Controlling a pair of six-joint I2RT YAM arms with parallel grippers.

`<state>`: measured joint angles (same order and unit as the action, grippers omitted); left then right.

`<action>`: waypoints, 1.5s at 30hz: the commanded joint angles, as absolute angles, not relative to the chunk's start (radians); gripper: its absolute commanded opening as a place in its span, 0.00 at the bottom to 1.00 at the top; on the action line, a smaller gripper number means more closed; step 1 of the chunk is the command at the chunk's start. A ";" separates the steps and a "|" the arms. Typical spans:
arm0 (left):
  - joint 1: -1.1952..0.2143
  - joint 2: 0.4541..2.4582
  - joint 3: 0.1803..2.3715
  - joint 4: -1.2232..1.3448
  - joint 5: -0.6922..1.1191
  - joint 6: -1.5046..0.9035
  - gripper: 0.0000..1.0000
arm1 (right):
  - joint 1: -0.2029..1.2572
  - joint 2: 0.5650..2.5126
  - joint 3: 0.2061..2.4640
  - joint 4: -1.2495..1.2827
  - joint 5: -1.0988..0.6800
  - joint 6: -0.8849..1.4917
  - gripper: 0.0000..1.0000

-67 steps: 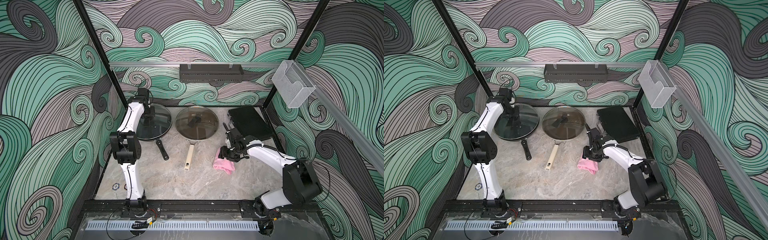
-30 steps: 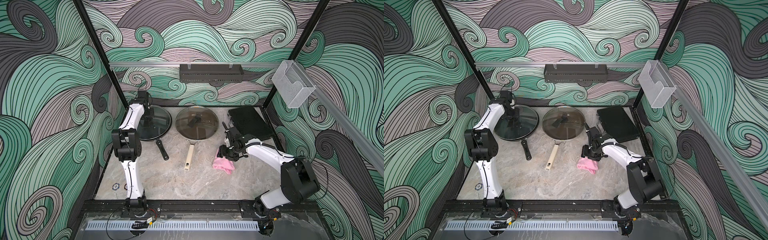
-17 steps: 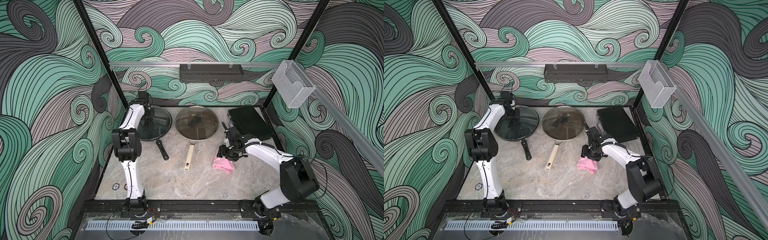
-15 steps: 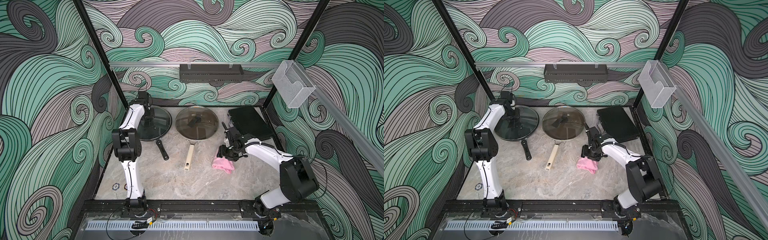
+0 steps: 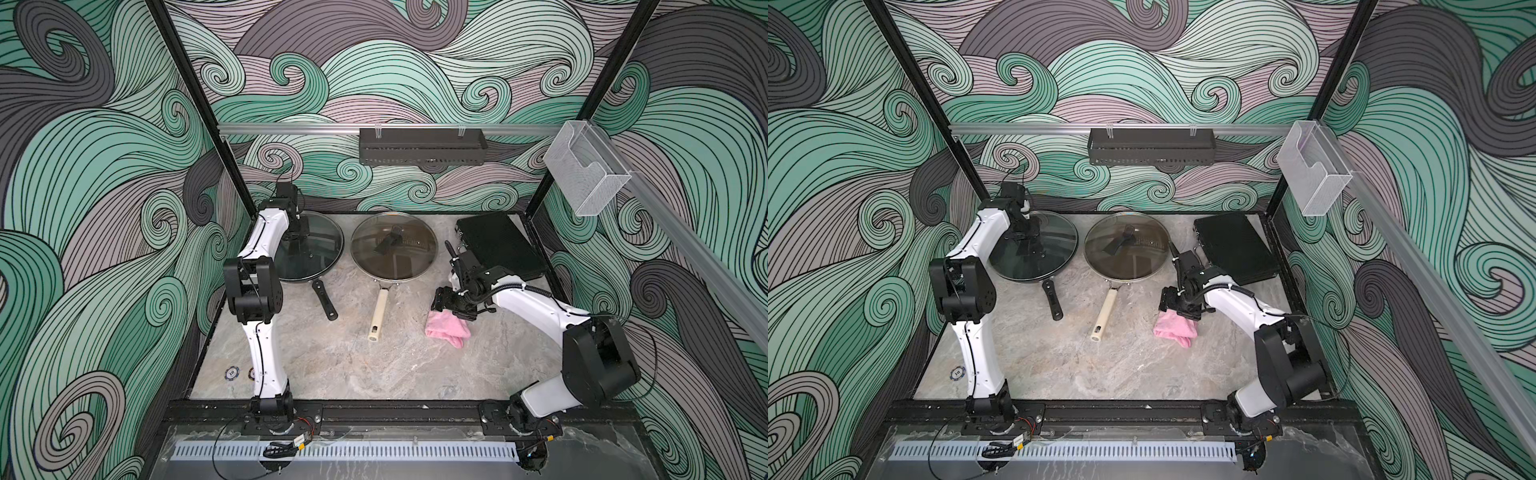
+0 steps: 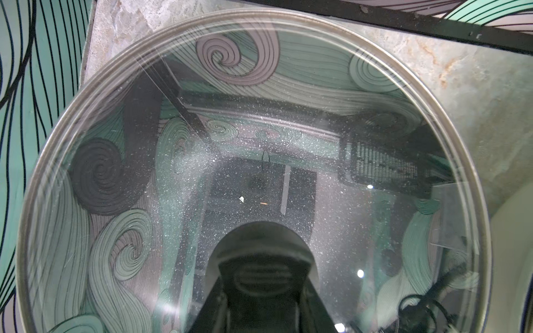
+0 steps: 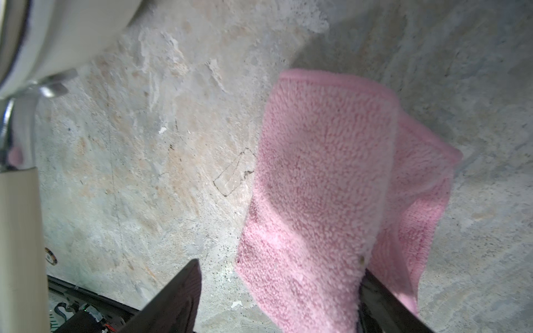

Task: Wipe the pot lid with a cloth
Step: Place the pot lid on the cooking pot.

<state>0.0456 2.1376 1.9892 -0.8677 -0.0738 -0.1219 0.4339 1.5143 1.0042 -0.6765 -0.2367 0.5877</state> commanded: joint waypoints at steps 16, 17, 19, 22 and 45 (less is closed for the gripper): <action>0.057 1.964 1.979 -0.825 -0.127 -0.150 0.42 | 0.383 1.433 1.027 -0.696 -0.270 0.572 0.92; 0.057 1.965 1.980 -0.824 -0.127 -0.149 0.43 | 0.382 1.432 1.029 -0.694 -0.279 0.571 0.92; 0.057 1.968 1.985 -0.830 -0.129 -0.146 0.44 | 0.380 1.432 1.037 -0.696 -0.288 0.572 0.92; 0.057 1.965 1.983 -0.830 -0.126 -0.147 0.44 | 0.373 1.425 1.043 -0.695 -0.293 0.575 0.93; 0.043 1.312 1.329 -0.523 -0.077 -0.261 0.75 | 0.264 1.195 1.040 -0.548 0.212 0.280 0.96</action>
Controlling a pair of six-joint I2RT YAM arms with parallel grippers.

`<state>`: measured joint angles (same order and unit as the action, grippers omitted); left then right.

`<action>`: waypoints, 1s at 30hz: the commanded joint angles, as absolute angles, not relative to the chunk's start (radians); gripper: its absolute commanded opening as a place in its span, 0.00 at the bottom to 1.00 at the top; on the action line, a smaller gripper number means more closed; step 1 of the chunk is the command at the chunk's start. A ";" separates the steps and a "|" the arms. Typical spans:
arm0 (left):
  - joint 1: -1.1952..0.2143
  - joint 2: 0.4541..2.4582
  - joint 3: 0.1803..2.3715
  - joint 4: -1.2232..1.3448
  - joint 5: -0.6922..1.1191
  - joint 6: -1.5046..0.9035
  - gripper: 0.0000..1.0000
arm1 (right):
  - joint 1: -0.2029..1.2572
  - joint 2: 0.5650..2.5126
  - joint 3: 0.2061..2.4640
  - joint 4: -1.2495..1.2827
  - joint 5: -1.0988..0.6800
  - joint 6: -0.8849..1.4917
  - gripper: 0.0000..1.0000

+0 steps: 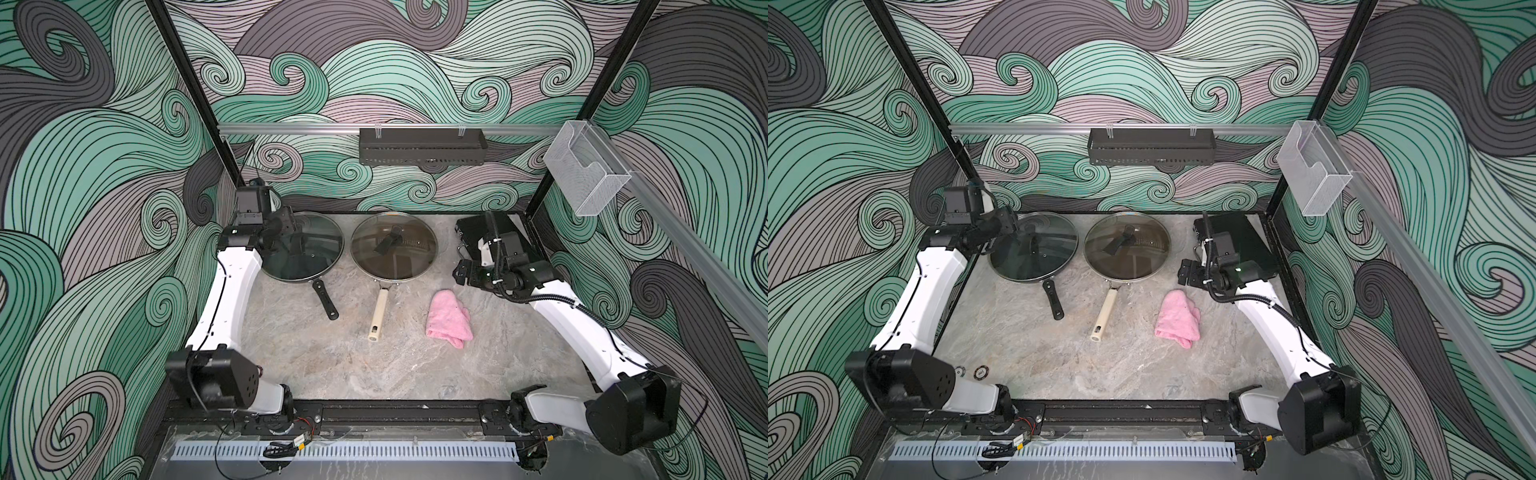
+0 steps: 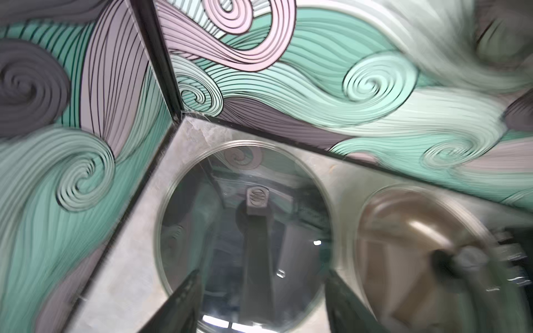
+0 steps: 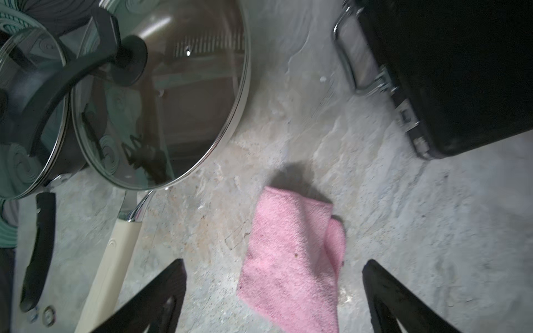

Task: Wipe the pot lid with a cloth
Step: Reset both arms

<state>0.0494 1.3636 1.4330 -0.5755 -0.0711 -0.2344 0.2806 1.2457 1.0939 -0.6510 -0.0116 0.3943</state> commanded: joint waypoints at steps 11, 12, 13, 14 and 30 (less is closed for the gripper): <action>0.028 1.119 0.693 -0.079 -0.315 -0.184 0.84 | 0.163 1.159 0.446 0.467 0.480 -0.020 0.99; 0.028 1.127 0.648 -0.004 -0.307 -0.150 0.84 | 0.160 1.203 0.410 0.572 0.473 -0.032 0.99; 0.027 1.134 0.620 0.057 -0.304 -0.130 0.84 | 0.157 1.257 0.392 0.644 0.474 -0.031 0.99; 0.027 1.143 0.603 0.091 -0.303 -0.130 0.84 | 0.153 1.306 0.385 0.684 0.458 -0.035 0.99; 0.034 1.538 0.436 0.765 -0.180 -0.043 0.84 | 0.042 1.556 0.379 0.930 0.154 -0.018 1.00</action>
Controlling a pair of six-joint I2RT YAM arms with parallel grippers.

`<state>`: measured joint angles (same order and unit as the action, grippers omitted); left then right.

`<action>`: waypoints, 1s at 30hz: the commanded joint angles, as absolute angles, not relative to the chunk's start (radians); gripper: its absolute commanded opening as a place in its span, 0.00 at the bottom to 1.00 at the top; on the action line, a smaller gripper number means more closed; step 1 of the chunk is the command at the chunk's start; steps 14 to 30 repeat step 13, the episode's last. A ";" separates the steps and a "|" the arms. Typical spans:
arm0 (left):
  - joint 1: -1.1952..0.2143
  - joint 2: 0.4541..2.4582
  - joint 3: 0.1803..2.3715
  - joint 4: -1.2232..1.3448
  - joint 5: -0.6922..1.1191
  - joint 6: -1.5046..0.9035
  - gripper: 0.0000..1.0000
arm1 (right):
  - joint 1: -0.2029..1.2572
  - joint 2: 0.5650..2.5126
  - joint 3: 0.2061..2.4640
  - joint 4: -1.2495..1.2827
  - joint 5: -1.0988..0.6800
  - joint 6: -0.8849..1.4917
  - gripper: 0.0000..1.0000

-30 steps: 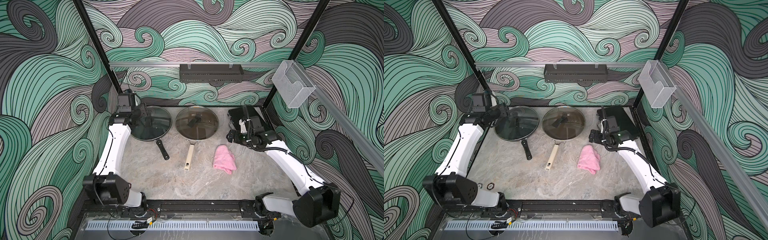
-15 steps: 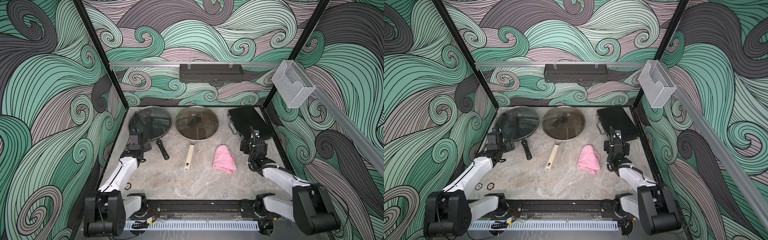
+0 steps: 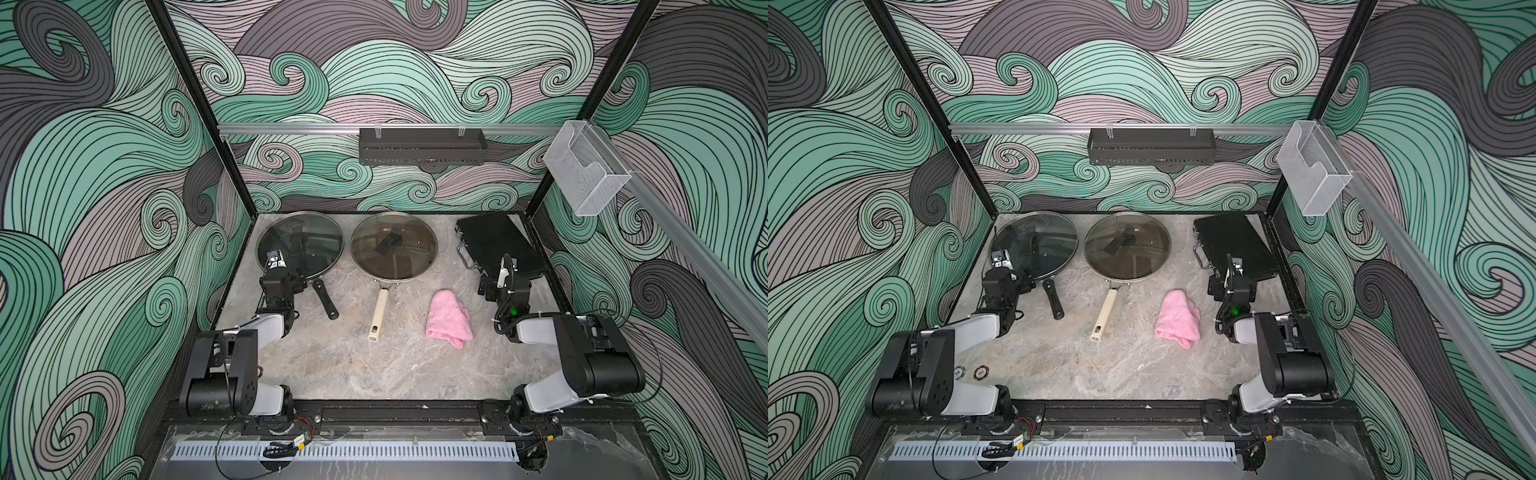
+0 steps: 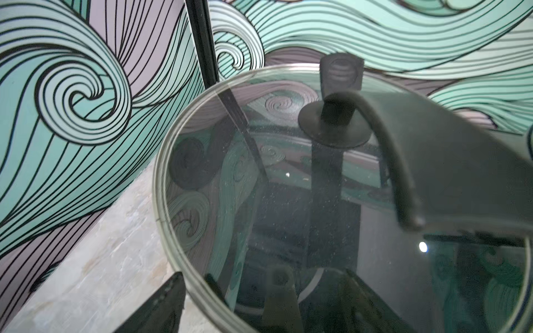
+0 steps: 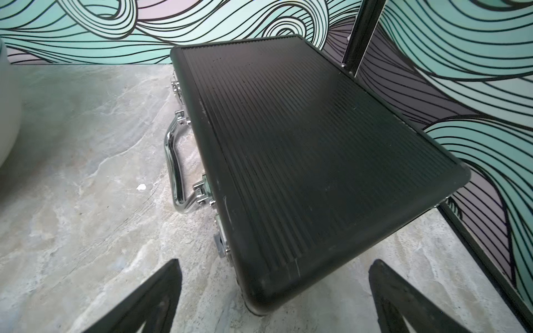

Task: Wipe the pot lid with a cloth
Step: Reset both arms

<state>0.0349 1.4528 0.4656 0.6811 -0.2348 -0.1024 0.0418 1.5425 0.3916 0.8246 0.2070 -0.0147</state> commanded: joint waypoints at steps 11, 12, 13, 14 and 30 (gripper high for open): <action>0.035 1.528 0.471 0.674 -0.184 -0.060 0.86 | 0.036 1.534 0.400 0.846 0.138 -0.013 1.00; 0.036 1.527 0.474 0.664 -0.183 -0.061 0.86 | 0.038 1.531 0.393 0.860 0.138 -0.020 0.99; 0.035 1.526 0.474 0.662 -0.181 -0.061 0.86 | 0.046 1.535 0.391 0.870 0.142 -0.028 1.00; 0.035 1.526 0.474 0.662 -0.181 -0.061 0.86 | 0.046 1.535 0.391 0.870 0.142 -0.028 1.00; 0.035 1.526 0.474 0.662 -0.181 -0.061 0.86 | 0.046 1.535 0.391 0.870 0.142 -0.028 1.00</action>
